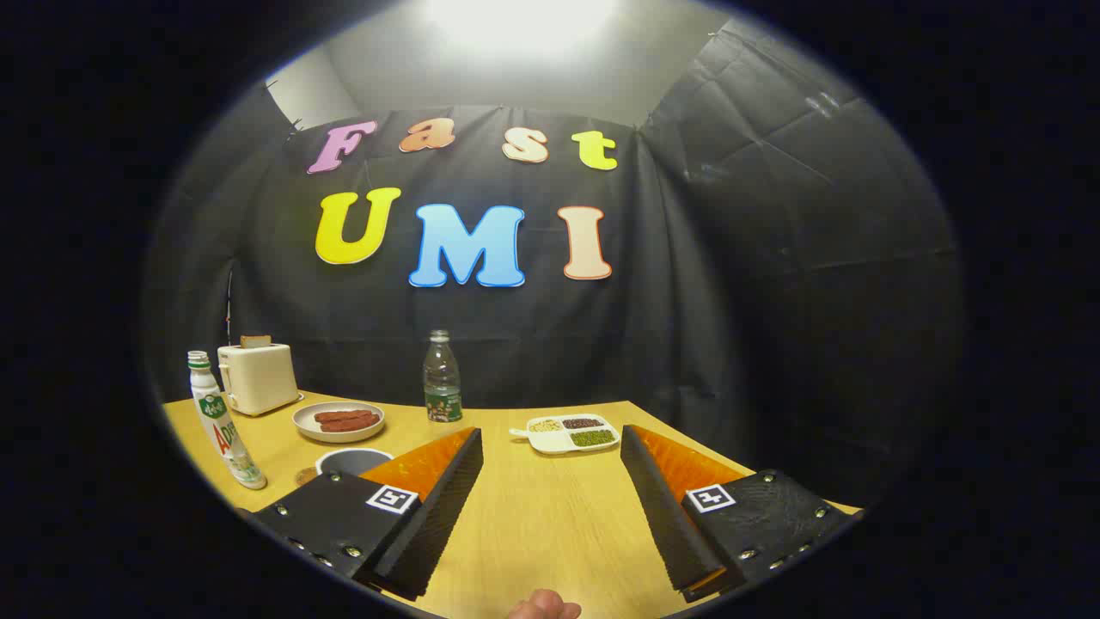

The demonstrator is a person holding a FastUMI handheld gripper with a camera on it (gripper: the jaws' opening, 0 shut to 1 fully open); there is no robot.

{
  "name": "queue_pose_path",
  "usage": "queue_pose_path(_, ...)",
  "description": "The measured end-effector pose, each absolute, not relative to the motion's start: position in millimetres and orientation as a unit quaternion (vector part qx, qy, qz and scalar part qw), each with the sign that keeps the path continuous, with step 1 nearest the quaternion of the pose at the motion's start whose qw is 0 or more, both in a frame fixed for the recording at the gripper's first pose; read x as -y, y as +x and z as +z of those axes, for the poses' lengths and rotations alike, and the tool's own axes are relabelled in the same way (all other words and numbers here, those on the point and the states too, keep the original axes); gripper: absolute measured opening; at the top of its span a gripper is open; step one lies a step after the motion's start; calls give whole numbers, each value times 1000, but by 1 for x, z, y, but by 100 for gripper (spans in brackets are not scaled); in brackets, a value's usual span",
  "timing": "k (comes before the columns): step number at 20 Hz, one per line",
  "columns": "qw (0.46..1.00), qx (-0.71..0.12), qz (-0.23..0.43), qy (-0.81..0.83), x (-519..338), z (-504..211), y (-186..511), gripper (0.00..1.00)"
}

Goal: Take the bottle from table, then pour the juice into the cup, finally place the bottle on the coaster

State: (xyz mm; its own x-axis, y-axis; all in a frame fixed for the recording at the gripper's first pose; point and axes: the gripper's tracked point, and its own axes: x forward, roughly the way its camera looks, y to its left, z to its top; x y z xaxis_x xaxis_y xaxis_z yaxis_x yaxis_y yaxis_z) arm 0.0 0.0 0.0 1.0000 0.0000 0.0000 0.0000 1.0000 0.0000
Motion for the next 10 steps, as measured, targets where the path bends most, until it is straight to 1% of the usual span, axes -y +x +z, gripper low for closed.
queue_pose_path(3,1000,16,24,-9,-59,11,-27,98)
queue_pose_path(7,998,18,55,-7,-126,16,-51,98)
queue_pose_path(10,998,7,55,-16,-154,13,-63,98)
